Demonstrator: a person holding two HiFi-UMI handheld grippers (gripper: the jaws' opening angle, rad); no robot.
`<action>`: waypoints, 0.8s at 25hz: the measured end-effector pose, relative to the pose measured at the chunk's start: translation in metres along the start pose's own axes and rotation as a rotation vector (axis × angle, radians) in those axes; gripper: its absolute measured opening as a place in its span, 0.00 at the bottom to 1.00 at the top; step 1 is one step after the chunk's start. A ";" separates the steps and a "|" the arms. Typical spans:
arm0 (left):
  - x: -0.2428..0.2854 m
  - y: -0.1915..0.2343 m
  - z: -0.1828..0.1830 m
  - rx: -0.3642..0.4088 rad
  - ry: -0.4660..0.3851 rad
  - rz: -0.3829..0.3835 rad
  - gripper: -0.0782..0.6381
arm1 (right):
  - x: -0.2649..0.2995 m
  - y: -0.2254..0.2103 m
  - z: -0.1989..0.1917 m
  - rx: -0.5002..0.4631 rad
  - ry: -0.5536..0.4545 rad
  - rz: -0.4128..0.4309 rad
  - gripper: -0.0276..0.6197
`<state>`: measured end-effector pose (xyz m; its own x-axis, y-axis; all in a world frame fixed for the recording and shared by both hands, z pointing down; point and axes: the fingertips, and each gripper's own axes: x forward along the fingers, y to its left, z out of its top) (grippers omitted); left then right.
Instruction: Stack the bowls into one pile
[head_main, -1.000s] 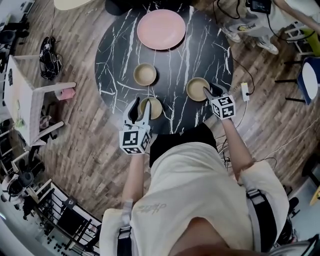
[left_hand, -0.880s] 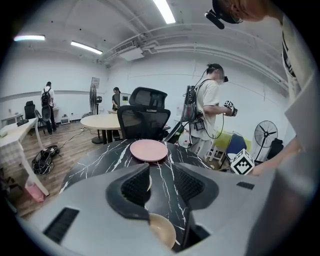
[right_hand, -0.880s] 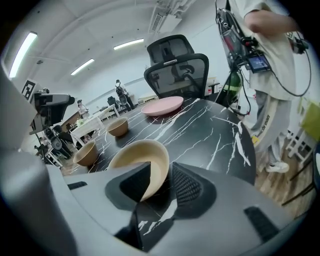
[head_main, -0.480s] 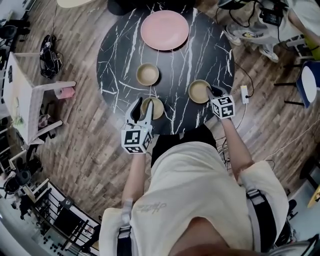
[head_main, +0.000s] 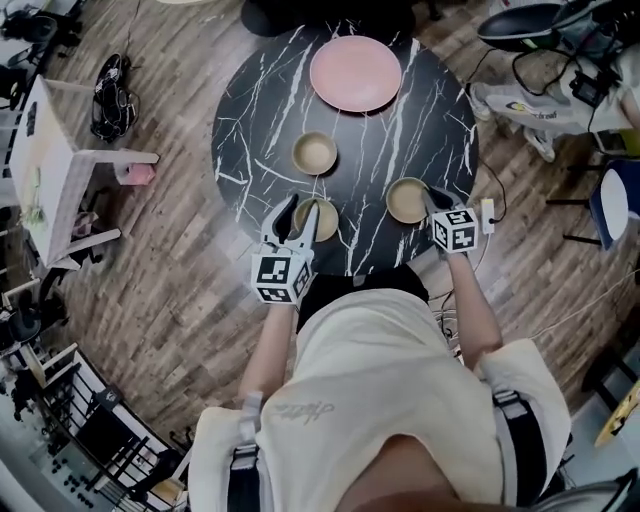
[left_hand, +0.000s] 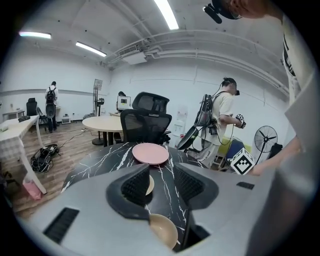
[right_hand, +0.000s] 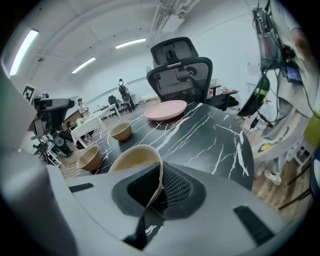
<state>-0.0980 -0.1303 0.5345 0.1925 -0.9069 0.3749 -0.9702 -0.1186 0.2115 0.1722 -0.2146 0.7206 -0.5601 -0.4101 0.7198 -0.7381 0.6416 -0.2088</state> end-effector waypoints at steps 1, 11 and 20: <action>-0.002 0.002 0.000 -0.003 -0.004 0.004 0.34 | -0.001 0.003 0.002 -0.008 0.001 0.003 0.08; -0.028 0.029 -0.008 -0.039 -0.031 0.052 0.34 | 0.017 0.048 0.050 -0.111 -0.011 0.076 0.08; -0.043 0.046 -0.024 -0.070 -0.025 0.072 0.34 | 0.049 0.102 0.090 -0.212 -0.009 0.160 0.08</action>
<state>-0.1471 -0.0871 0.5492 0.1185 -0.9220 0.3687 -0.9684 -0.0252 0.2481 0.0359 -0.2274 0.6748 -0.6676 -0.2976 0.6824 -0.5449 0.8199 -0.1756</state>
